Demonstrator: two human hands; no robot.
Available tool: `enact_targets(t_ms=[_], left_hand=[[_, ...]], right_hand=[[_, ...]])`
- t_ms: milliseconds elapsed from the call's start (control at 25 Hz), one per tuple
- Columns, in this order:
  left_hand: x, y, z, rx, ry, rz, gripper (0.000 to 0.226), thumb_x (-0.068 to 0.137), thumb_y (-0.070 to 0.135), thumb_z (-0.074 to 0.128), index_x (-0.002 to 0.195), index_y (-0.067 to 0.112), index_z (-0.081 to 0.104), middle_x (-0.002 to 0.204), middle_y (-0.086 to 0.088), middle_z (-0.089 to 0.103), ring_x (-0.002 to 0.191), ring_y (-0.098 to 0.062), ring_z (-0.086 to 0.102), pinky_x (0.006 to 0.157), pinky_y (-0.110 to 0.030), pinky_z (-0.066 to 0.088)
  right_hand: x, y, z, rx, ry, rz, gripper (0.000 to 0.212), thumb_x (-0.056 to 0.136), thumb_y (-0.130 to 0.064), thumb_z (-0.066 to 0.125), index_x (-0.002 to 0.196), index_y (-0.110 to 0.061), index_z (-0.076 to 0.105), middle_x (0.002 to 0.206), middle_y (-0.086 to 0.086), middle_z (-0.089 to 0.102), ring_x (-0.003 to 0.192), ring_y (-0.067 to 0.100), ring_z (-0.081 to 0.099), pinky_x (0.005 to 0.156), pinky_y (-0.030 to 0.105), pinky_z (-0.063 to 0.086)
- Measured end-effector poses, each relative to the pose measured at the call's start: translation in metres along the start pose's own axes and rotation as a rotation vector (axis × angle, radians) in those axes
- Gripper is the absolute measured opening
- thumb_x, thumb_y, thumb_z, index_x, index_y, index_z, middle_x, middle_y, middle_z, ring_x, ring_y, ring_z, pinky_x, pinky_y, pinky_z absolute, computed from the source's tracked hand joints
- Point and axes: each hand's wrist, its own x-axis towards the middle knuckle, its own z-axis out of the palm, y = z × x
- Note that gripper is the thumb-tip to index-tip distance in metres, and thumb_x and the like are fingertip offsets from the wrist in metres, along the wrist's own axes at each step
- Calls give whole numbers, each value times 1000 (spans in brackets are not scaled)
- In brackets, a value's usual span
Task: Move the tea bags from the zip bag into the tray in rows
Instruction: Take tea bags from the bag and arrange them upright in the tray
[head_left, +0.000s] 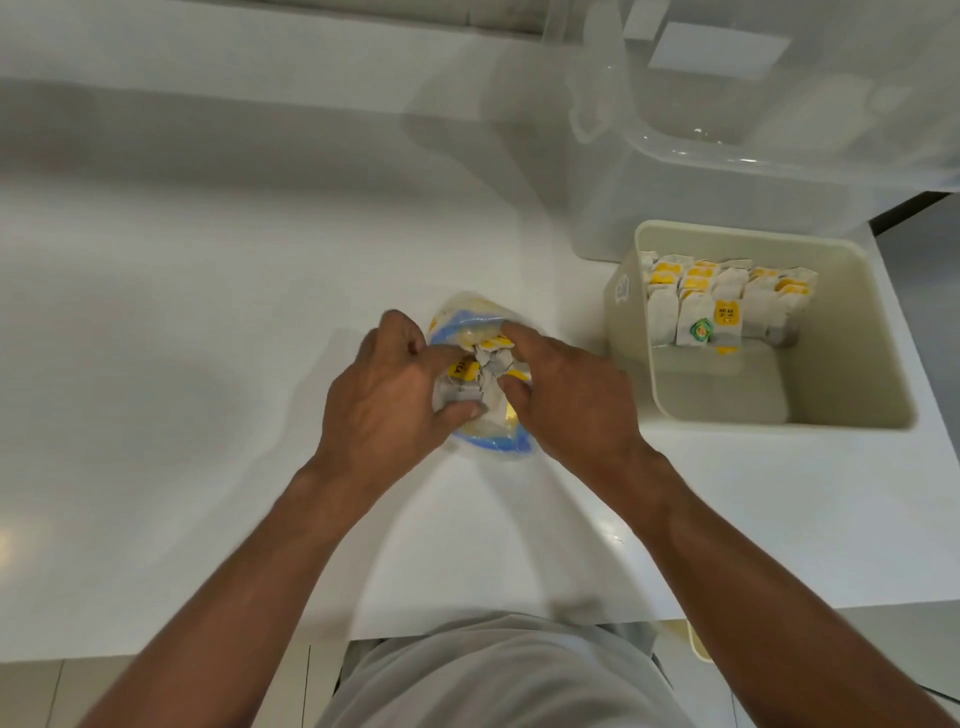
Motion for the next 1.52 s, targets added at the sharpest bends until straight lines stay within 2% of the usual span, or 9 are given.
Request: enact_targets(t_ms=[200, 280, 360, 480, 720, 920, 1120, 1320, 1520], left_hand=[[32, -2, -3, -191, 8, -7, 48, 77, 38, 81, 118, 27, 60, 127, 0, 55, 111, -26, 55, 81, -38, 51], [46, 0, 0, -221, -69, -60, 55, 83, 41, 77, 130, 27, 52, 128, 3, 62, 111, -24, 59, 88, -38, 52], [59, 0, 2, -223, -109, -91, 41, 91, 40, 68, 127, 28, 53, 119, 3, 68, 102, -24, 65, 86, -38, 55], [71, 0, -6, -279, -166, -89, 22, 100, 41, 54, 119, 30, 51, 98, 1, 72, 81, -22, 69, 75, -39, 58], [81, -1, -21, -478, -315, -155, 18, 104, 32, 47, 121, 31, 49, 94, -4, 74, 82, -19, 71, 82, -44, 58], [71, -5, -23, -383, -234, -72, 40, 91, 34, 70, 125, 32, 49, 121, 10, 60, 101, -13, 61, 82, -32, 54], [48, -14, -31, 61, -34, 336, 28, 80, 27, 75, 106, 34, 69, 120, 0, 57, 99, -27, 51, 75, -41, 43], [56, -8, -25, 257, -10, 294, 16, 74, 27, 77, 89, 29, 75, 111, 0, 61, 89, -30, 52, 68, -37, 37], [58, -2, -29, 120, 19, 269, 9, 75, 28, 74, 83, 31, 75, 106, 1, 59, 88, -26, 51, 68, -38, 41]], right_hand=[[3, -3, 2, 3, 204, -40, 30, 88, -32, 66, 117, -28, 68, 104, -2, 73, 72, 25, 70, 59, 27, 49], [6, -4, 4, -73, 72, -85, 23, 96, -35, 56, 115, -30, 67, 99, -3, 72, 77, 21, 69, 64, 25, 47], [9, -3, 7, -115, -18, -106, 28, 100, -34, 49, 125, -30, 60, 103, -3, 70, 82, 21, 68, 69, 27, 48], [14, -2, 6, -56, 146, -84, 35, 92, -26, 63, 126, -20, 61, 91, 4, 72, 65, 24, 66, 59, 25, 45], [19, -3, 10, -12, 168, -62, 32, 92, -27, 65, 122, -21, 64, 101, 2, 74, 69, 23, 69, 61, 31, 57], [18, -4, 6, -18, 251, 0, 12, 84, -39, 73, 90, -29, 74, 73, -7, 72, 54, 13, 62, 54, 17, 40], [19, -7, -8, 12, 122, 26, 23, 94, -42, 56, 106, -30, 71, 92, -7, 73, 74, 15, 66, 63, 22, 43], [24, -22, -7, 1, 3, 35, 44, 92, -64, 42, 116, -36, 65, 102, -11, 70, 86, 11, 64, 65, 21, 34], [23, -19, -16, 127, -10, 111, 32, 98, -50, 45, 110, -34, 69, 98, -10, 72, 86, 12, 64, 69, 20, 40]])
